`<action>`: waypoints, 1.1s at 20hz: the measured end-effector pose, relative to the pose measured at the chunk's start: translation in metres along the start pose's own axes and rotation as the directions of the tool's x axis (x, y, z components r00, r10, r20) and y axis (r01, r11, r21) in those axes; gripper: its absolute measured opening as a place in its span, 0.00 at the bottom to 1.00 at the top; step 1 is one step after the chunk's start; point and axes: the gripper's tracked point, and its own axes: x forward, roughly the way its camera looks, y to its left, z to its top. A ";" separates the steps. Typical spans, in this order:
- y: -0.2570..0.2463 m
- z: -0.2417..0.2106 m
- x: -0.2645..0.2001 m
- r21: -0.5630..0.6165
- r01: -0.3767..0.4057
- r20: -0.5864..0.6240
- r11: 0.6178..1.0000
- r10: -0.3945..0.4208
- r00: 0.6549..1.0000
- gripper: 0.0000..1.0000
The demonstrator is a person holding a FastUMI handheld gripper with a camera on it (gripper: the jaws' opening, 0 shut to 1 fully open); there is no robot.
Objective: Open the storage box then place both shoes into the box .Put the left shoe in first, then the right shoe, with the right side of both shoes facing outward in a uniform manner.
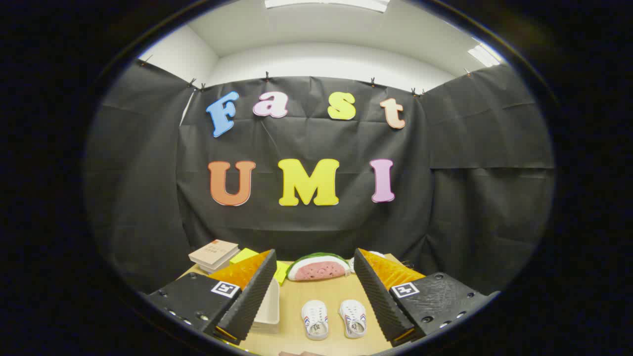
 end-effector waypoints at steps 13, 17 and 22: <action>0.010 -0.006 -0.005 0.018 -0.004 -0.025 1.000 0.004 1.000 0.95; 0.016 -0.017 -0.002 0.021 -0.011 -0.047 1.000 0.012 0.999 0.95; 0.026 -0.037 0.020 0.064 -0.061 -0.108 0.996 0.068 0.992 0.95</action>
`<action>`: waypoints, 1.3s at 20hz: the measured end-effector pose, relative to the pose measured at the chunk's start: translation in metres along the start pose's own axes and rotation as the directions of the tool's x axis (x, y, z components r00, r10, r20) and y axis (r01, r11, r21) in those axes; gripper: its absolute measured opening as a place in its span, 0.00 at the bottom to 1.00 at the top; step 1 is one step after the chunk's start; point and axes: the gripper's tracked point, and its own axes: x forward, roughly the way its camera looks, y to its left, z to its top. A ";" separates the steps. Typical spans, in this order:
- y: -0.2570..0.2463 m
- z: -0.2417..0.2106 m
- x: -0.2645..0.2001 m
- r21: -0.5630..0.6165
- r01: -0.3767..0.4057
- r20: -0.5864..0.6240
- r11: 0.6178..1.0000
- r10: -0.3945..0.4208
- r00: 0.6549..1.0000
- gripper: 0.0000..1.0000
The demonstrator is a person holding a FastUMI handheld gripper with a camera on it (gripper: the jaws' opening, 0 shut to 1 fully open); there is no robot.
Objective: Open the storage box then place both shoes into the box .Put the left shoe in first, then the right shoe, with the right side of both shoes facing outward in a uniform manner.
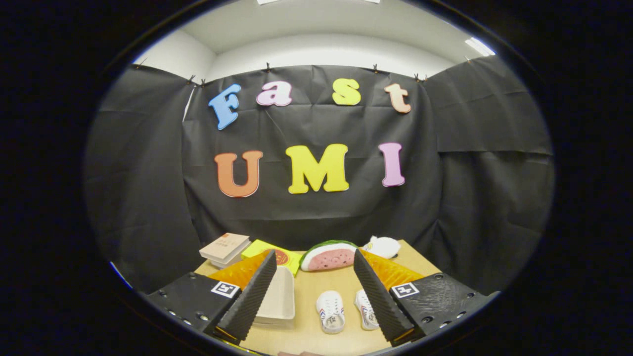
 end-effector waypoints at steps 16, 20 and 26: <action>0.000 -0.130 0.164 0.262 -0.345 -0.464 0.901 0.431 0.774 0.96; 0.009 -0.168 0.200 0.362 -0.432 -0.527 0.826 0.564 0.636 0.96; 0.029 -0.224 0.235 0.649 -0.443 -0.525 0.618 0.786 0.327 0.96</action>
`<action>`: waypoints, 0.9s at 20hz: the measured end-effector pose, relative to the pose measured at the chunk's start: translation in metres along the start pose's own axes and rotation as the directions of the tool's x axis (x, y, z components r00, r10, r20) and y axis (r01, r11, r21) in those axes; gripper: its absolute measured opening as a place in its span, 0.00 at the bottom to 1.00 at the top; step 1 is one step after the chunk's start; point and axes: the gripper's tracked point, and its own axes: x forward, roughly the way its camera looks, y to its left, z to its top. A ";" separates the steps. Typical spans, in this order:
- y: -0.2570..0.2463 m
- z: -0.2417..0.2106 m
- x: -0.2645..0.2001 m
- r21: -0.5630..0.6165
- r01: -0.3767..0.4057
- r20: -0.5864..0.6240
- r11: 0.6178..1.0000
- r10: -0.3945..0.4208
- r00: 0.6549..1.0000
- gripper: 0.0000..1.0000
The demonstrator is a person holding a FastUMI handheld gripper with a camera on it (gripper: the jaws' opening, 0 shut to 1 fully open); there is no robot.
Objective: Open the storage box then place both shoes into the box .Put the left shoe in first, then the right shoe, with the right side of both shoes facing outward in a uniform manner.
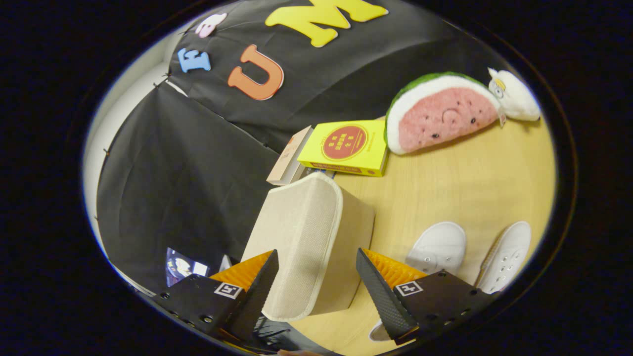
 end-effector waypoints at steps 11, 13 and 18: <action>0.016 -0.006 0.032 0.283 -0.383 -0.082 0.879 0.420 0.904 0.44; 0.015 0.007 0.021 0.313 -0.396 -0.034 0.863 0.427 0.904 0.14; 0.050 0.003 -0.005 0.248 -0.418 -0.060 0.874 0.445 0.894 0.01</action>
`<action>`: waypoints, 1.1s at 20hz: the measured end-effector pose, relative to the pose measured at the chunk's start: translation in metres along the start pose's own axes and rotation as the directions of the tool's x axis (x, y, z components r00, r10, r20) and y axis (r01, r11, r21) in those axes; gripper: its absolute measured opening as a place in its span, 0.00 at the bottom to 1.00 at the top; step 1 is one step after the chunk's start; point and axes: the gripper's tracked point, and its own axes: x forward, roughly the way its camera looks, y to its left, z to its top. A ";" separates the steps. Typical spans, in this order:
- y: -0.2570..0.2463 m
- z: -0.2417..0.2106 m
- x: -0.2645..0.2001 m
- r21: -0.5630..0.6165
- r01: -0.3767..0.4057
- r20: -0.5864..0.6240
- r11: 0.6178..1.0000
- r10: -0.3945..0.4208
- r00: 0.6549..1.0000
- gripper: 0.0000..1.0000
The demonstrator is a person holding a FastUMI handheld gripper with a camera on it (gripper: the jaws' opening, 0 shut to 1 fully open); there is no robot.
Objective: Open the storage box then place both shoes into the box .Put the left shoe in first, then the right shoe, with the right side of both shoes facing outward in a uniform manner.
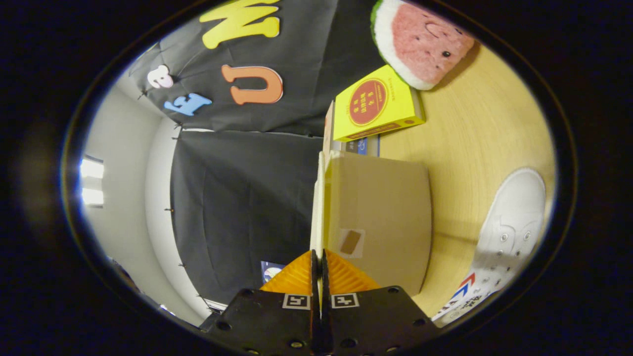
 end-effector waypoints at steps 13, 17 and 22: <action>0.118 -0.008 0.058 -0.177 0.070 0.028 0.982 -0.066 0.997 0.04; 0.147 -0.011 0.101 -0.220 0.101 0.001 0.970 -0.104 0.995 0.05; 0.170 -0.023 0.162 -0.258 0.135 -0.023 0.957 -0.146 0.989 0.05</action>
